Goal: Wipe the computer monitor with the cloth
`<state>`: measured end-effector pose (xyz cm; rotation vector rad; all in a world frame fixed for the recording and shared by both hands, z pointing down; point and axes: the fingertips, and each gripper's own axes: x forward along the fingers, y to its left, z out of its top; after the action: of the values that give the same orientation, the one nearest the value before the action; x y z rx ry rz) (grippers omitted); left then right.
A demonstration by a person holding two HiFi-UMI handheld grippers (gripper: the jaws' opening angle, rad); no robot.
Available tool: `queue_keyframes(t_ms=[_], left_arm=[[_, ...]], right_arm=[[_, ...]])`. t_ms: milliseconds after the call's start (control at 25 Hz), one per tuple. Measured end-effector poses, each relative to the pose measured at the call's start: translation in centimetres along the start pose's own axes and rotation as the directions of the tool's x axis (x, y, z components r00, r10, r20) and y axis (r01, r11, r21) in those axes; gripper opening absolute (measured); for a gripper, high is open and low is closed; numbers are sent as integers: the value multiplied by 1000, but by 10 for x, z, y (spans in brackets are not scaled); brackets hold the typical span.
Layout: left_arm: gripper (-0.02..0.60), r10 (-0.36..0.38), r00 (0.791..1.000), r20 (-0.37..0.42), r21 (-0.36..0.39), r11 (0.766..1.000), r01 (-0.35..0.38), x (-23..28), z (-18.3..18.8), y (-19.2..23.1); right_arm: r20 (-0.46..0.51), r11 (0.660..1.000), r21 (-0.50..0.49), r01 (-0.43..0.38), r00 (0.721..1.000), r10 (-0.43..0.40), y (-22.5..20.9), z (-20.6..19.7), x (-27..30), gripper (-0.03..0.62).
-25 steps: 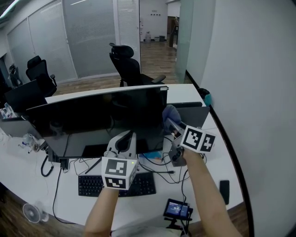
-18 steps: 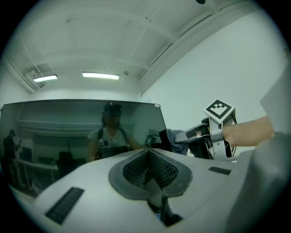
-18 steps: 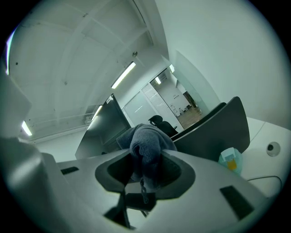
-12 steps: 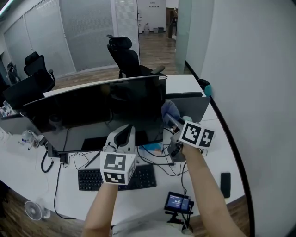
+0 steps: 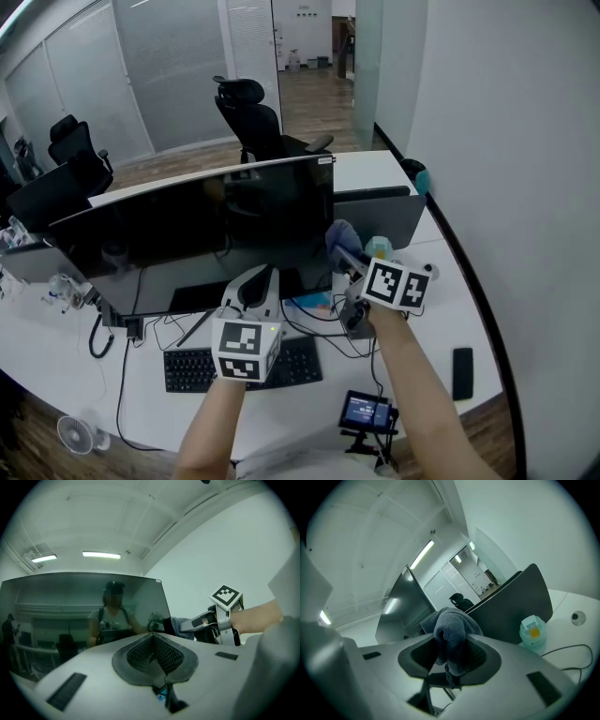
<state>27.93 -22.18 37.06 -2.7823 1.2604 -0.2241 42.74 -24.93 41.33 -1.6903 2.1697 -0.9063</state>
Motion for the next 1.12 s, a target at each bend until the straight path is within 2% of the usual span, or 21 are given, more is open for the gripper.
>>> queue_keyframes(t_ms=[480, 1120], left_arm=[[8, -12, 1000, 7, -9, 1000, 12, -3, -24, -9], [8, -22, 1000, 16, -53, 998, 23, -2, -33, -13]], right_arm=[[-25, 1000, 24, 14, 1000, -13, -15, -18, 0, 135], [-75, 997, 55, 47, 996, -43, -34, -41, 4, 135]])
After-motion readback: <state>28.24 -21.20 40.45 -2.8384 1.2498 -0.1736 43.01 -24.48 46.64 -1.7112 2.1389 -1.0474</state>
